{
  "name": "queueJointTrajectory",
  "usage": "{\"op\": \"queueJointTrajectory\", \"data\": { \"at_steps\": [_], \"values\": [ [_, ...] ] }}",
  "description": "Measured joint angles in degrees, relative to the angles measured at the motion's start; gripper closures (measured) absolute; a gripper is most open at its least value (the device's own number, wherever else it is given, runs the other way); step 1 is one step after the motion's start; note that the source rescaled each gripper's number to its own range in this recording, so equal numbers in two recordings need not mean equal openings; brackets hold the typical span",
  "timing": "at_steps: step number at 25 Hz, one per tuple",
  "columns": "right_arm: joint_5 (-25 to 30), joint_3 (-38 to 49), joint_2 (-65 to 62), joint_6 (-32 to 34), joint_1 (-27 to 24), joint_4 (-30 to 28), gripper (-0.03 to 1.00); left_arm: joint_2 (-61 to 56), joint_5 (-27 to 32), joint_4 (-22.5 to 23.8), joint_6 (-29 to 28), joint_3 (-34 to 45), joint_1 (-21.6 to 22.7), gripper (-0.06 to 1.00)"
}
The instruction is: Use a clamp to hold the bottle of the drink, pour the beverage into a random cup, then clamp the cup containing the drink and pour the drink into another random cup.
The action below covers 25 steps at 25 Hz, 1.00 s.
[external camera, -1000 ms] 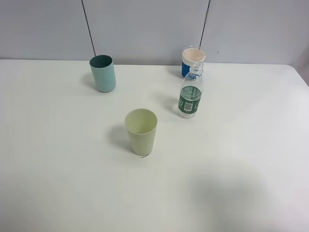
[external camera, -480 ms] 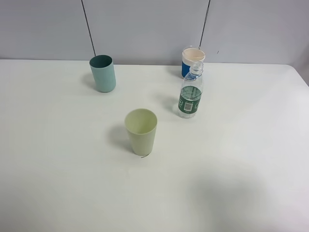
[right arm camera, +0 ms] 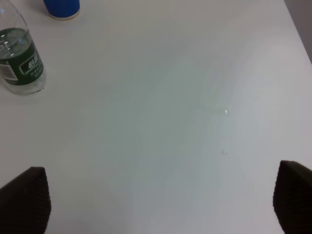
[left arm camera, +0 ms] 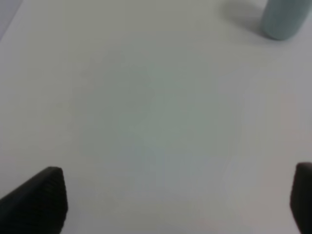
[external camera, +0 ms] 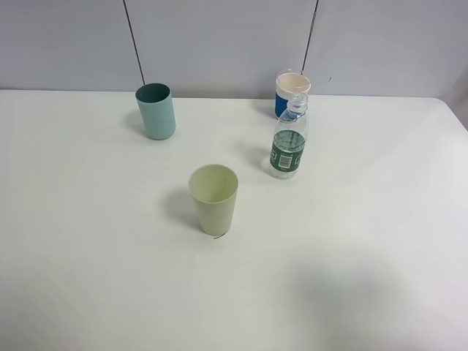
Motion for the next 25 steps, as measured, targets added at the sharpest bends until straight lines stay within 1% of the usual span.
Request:
{"op": "queueJointTrajectory", "data": {
  "at_steps": [2, 4, 11, 25],
  "values": [
    [0.0, 0.0, 0.0, 0.0, 0.0, 0.0, 0.15, 0.0, 0.0, -0.1, 0.0, 0.0, -2.0, 0.16],
    [0.0, 0.0, 0.0, 0.0, 0.0, 0.0, 0.15, 0.0, 0.0, -0.2, 0.0, 0.0, -2.8, 0.16],
    [0.0, 0.0, 0.0, 0.0, 0.0, 0.0, 0.15, 0.0, 0.0, -0.2, 0.0, 0.0, -1.8, 0.15],
    [0.0, 0.0, 0.0, 0.0, 0.0, 0.0, 0.15, 0.0, 0.0, -0.2, 0.0, 0.0, -1.8, 0.15]
  ]
}}
